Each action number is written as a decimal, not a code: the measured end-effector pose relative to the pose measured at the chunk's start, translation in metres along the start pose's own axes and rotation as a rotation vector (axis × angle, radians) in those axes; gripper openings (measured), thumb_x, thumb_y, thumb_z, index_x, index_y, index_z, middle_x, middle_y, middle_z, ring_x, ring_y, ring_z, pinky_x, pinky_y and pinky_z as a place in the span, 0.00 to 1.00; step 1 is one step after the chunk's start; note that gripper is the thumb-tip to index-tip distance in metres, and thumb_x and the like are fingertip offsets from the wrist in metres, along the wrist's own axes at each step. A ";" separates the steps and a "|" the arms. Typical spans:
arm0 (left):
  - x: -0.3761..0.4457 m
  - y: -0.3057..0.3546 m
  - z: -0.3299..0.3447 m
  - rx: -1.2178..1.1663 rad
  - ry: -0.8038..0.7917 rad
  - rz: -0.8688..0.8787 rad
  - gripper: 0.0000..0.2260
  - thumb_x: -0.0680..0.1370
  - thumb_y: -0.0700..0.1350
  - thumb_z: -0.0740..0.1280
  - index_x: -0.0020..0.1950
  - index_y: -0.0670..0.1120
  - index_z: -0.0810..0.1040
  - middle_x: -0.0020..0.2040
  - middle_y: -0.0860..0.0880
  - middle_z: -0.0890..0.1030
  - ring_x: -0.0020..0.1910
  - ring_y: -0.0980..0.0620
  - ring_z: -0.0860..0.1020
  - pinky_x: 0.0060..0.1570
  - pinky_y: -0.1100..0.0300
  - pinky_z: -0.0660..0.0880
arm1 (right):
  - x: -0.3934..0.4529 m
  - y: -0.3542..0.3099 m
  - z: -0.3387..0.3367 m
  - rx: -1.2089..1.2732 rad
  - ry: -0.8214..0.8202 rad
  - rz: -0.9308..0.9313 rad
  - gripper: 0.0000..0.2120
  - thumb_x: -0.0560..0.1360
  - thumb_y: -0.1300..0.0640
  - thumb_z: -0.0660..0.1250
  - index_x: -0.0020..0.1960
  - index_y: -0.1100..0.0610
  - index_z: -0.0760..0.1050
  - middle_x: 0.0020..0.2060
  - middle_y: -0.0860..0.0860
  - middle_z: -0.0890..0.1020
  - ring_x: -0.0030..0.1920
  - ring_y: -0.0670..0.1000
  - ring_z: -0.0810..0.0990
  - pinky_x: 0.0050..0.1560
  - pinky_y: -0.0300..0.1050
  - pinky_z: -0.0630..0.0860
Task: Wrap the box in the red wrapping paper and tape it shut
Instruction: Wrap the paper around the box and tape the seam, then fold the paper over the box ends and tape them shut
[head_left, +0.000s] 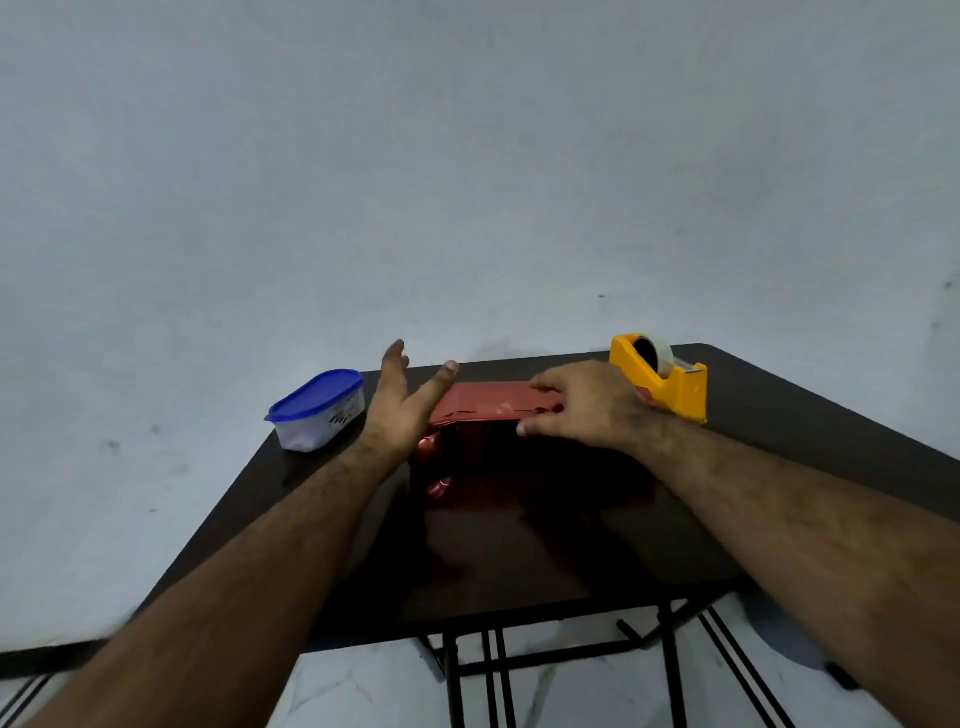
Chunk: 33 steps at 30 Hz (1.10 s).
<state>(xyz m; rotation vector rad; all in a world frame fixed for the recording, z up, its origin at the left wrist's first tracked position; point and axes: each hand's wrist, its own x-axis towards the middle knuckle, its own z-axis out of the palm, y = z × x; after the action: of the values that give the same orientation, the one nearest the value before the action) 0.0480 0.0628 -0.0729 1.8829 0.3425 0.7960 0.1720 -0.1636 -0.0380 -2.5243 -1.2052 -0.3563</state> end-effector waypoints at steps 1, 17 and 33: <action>0.000 -0.001 0.003 0.003 -0.019 -0.024 0.46 0.75 0.72 0.68 0.86 0.57 0.51 0.85 0.48 0.60 0.82 0.45 0.63 0.78 0.44 0.64 | -0.001 -0.001 0.003 -0.085 -0.056 -0.017 0.48 0.65 0.21 0.69 0.77 0.47 0.71 0.72 0.46 0.77 0.72 0.51 0.75 0.73 0.55 0.71; -0.007 -0.013 0.012 0.632 0.027 0.497 0.28 0.83 0.63 0.53 0.78 0.50 0.71 0.77 0.49 0.73 0.79 0.50 0.66 0.81 0.41 0.53 | 0.000 -0.013 0.032 -0.386 -0.046 -0.220 0.40 0.76 0.25 0.58 0.80 0.46 0.67 0.79 0.43 0.67 0.82 0.48 0.58 0.81 0.63 0.48; -0.001 -0.001 0.020 -0.350 -0.113 -0.137 0.51 0.68 0.73 0.73 0.84 0.54 0.59 0.77 0.54 0.71 0.75 0.54 0.70 0.77 0.47 0.64 | 0.015 -0.015 -0.007 1.195 0.382 0.115 0.16 0.77 0.44 0.75 0.59 0.53 0.86 0.49 0.50 0.89 0.52 0.52 0.88 0.57 0.51 0.83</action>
<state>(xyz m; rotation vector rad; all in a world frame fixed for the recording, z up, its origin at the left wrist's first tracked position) 0.0603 0.0484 -0.0792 1.5506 0.2408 0.6103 0.1686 -0.1468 -0.0241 -1.3897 -0.7439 -0.0317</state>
